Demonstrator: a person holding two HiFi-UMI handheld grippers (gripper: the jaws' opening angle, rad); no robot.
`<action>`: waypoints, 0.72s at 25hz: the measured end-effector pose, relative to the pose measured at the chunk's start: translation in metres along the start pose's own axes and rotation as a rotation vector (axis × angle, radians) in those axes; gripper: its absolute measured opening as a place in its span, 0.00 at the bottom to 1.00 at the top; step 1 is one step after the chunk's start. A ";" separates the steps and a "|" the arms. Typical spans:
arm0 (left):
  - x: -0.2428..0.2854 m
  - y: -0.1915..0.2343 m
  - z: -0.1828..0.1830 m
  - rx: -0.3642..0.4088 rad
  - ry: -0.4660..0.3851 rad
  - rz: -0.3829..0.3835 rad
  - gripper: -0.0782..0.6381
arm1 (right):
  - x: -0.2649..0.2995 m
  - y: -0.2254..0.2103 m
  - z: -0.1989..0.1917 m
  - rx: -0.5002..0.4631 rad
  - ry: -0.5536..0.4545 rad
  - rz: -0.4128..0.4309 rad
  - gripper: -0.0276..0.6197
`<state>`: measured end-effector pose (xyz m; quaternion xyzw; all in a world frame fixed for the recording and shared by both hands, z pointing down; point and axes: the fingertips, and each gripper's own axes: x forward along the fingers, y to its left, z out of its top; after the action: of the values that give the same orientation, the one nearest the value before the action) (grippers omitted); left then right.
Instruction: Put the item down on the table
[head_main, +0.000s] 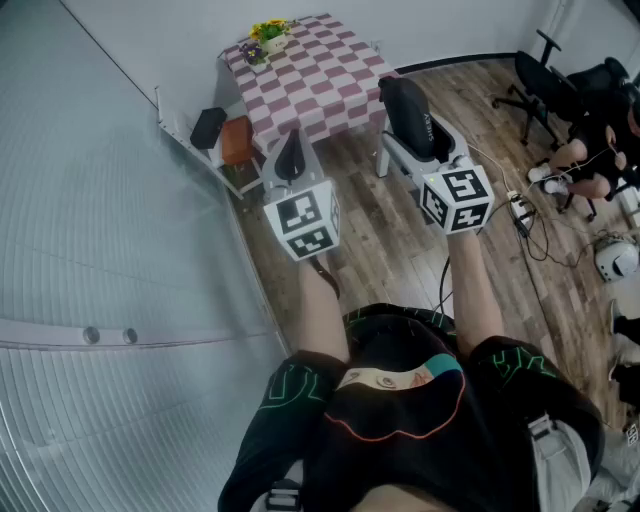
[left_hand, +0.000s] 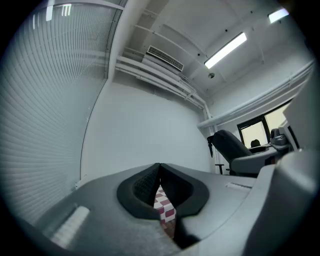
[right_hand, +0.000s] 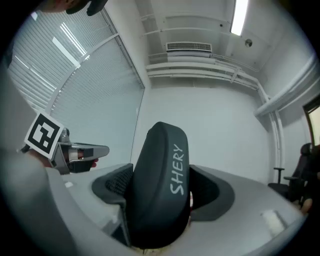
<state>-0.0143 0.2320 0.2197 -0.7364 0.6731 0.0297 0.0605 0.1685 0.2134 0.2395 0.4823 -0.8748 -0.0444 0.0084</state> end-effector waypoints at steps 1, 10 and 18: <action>0.001 0.002 0.000 -0.002 0.000 0.001 0.12 | 0.002 0.000 0.001 0.012 -0.003 0.000 0.59; 0.006 0.012 0.003 -0.028 0.000 0.008 0.12 | 0.013 -0.005 0.004 0.009 0.033 -0.023 0.59; 0.017 0.000 -0.010 -0.049 0.020 -0.024 0.12 | 0.017 -0.015 -0.009 0.012 0.070 -0.034 0.59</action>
<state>-0.0131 0.2140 0.2275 -0.7459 0.6640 0.0380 0.0360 0.1722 0.1904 0.2466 0.4984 -0.8659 -0.0223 0.0356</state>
